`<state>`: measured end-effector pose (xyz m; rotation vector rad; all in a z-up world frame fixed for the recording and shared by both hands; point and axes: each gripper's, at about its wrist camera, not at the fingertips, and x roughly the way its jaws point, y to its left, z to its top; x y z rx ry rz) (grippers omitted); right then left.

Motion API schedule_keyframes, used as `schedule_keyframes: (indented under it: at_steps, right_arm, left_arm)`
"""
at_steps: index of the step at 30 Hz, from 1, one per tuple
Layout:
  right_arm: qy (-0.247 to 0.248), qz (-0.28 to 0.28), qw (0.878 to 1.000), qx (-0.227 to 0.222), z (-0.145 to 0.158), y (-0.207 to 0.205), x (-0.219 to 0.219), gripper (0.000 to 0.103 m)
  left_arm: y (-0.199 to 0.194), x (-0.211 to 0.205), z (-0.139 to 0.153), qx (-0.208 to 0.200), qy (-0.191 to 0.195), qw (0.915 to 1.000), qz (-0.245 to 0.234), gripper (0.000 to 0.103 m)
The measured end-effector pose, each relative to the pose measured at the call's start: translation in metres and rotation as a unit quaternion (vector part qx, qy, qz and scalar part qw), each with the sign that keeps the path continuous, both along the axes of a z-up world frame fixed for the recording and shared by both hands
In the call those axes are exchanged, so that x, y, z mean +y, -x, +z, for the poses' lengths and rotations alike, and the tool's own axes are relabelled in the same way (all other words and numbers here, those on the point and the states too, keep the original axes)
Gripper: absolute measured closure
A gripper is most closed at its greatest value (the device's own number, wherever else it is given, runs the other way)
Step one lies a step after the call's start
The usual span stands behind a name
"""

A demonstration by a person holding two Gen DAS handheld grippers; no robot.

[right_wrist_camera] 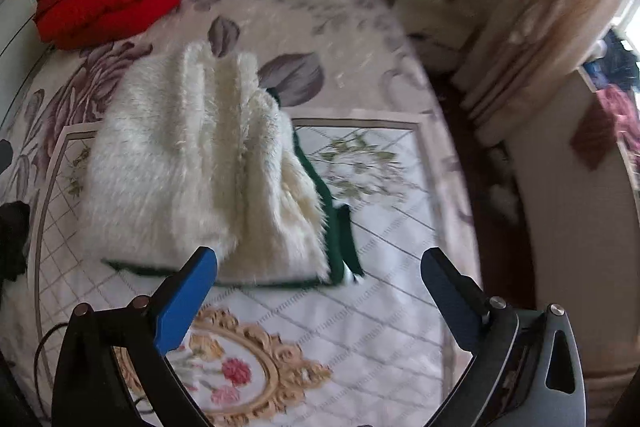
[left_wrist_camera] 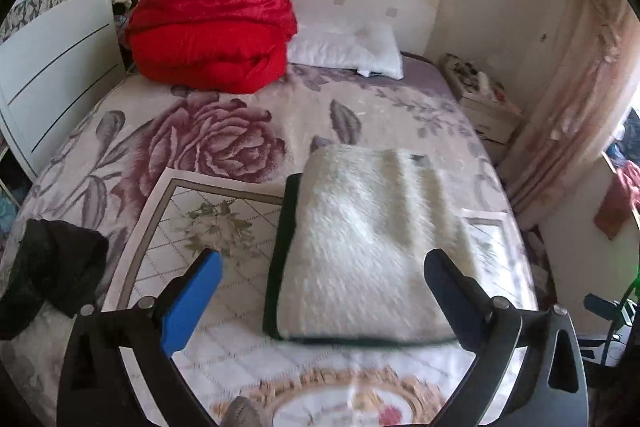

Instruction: Fold large clothes

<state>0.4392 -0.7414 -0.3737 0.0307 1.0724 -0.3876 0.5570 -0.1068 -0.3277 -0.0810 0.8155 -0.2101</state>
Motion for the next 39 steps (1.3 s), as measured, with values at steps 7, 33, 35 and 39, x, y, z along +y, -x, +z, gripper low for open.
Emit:
schedule_keyframes:
  at_steps: [7, 33, 35, 39]
  right_arm:
    - [0.002, -0.012, 0.999, -0.033, 0.099, 0.11, 0.036, 0.0]
    - [0.049, 0.004, 0.985, -0.163, 0.386, 0.411, 0.123, 0.0]
    - [0.05, 0.004, 0.984, -0.171, 0.394, 0.421, 0.123, 0.0]
    - [0.054, 0.009, 0.982, -0.181, 0.414, 0.442, 0.129, 0.0]
  left_arm:
    - [0.104, 0.001, 0.083, -0.003, -0.019, 0.9998, -0.004, 0.0]
    - [0.345, 0.022, 0.273, -0.067, -0.05, 0.9965, 0.007, 0.0]
    - [0.355, 0.022, 0.28, -0.074, -0.053, 0.9959, 0.007, 0.0]
    - [0.367, 0.022, 0.287, -0.08, -0.048, 0.9956, 0.006, 0.0]
